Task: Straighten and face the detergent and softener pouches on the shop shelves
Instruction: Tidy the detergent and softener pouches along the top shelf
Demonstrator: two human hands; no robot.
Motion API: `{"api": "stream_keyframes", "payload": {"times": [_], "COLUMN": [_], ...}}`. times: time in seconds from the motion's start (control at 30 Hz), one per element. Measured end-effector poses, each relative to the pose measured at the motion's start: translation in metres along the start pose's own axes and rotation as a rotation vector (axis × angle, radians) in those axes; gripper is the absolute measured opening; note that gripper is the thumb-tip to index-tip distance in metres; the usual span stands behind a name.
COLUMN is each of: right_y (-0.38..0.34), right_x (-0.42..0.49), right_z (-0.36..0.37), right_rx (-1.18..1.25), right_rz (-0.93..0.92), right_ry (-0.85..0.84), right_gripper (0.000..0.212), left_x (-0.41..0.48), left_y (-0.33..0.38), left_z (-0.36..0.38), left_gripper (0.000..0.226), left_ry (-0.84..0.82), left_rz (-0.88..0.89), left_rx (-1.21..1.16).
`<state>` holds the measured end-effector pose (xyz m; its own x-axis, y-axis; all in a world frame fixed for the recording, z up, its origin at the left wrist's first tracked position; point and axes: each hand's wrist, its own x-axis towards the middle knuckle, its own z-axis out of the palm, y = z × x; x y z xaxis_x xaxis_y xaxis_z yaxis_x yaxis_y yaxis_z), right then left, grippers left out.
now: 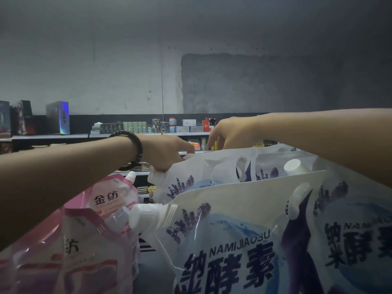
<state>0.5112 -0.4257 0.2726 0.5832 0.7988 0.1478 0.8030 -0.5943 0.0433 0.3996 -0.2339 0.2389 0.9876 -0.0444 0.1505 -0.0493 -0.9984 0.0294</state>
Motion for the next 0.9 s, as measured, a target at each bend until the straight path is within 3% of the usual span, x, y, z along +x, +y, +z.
{"api": "stream_keyframes", "payload": {"times": [0.1,0.23,0.73,0.9], "right_y": [0.005,0.01,0.003,0.003], "right_x": [0.003,0.005,-0.013,-0.015], "right_z": [0.002,0.004,-0.01,-0.015], "right_rx": [-0.037,-0.062,-0.093,-0.074], "right_rz": [0.021,0.037,0.01,0.003], "right_ry": [0.001,-0.025,-0.038,-0.047], "right_gripper": [0.034,0.007,0.004,0.017], "left_x": [-0.002,-0.003,-0.018,-0.026], "left_y": [-0.002,-0.003,-0.004,0.0], "left_z": [0.0,-0.001,-0.011,-0.018], "left_gripper": [0.015,0.022,0.032,0.032], "left_ry": [0.005,-0.012,-0.084,-0.127], "left_rz": [-0.006,-0.006,-0.039,-0.039], "left_rx": [-0.027,-0.107,-0.231,-0.271]}}
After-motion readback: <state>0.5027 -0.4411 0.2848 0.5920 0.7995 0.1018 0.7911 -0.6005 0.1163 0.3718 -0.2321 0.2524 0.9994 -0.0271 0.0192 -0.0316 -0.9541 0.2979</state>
